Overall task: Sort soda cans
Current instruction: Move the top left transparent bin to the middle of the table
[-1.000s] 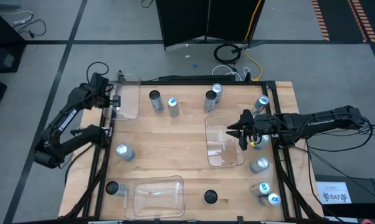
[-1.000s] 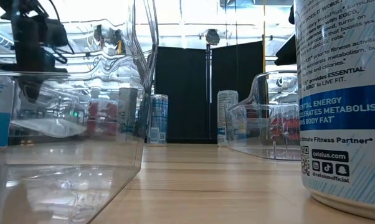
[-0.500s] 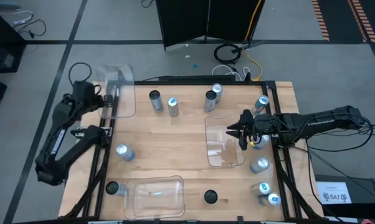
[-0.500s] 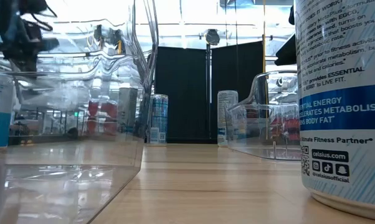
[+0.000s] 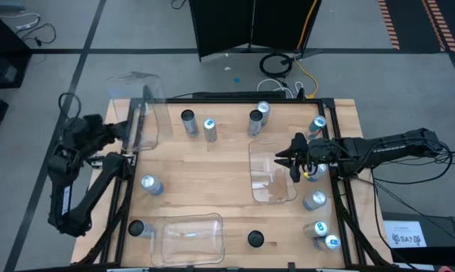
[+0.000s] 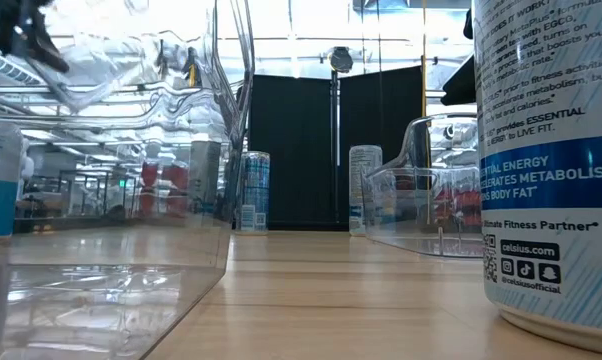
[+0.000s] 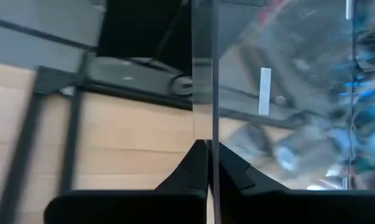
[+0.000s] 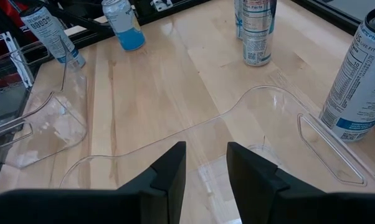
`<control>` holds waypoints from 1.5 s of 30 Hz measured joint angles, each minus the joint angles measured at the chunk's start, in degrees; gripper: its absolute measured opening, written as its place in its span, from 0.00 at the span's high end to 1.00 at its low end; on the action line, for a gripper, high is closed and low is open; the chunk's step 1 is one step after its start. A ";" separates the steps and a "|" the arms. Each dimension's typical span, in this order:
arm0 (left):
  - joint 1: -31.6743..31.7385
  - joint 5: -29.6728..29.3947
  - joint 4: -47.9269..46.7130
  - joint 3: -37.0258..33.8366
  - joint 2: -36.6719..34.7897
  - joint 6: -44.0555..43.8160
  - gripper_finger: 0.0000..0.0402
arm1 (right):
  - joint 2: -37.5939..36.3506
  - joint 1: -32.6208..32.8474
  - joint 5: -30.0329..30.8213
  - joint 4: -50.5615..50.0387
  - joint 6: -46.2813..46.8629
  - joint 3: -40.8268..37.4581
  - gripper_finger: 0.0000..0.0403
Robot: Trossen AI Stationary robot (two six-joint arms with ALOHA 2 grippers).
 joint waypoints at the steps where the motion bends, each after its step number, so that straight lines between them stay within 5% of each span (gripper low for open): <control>1: 0.00 1.84 0.03 0.24 -1.13 -1.08 0.98 | 0.00 -0.01 0.00 0.00 0.00 0.00 0.73; 9: 5.05 9.71 0.22 2.18 -8.19 -5.50 0.98 | 0.00 0.00 -0.03 0.00 1.93 0.00 0.73; 17: 11.19 26.69 10.40 2.58 -7.30 -6.67 0.98 | 0.00 0.02 -0.17 0.04 5.19 0.00 0.73; 34: 12.26 25.98 11.39 2.22 0.66 -0.51 0.98 | 0.02 0.02 -0.21 6.35 5.41 0.00 0.73; 45: 12.61 18.77 11.77 2.17 5.65 7.33 0.99 | 0.02 0.02 -0.18 6.88 4.02 0.00 0.73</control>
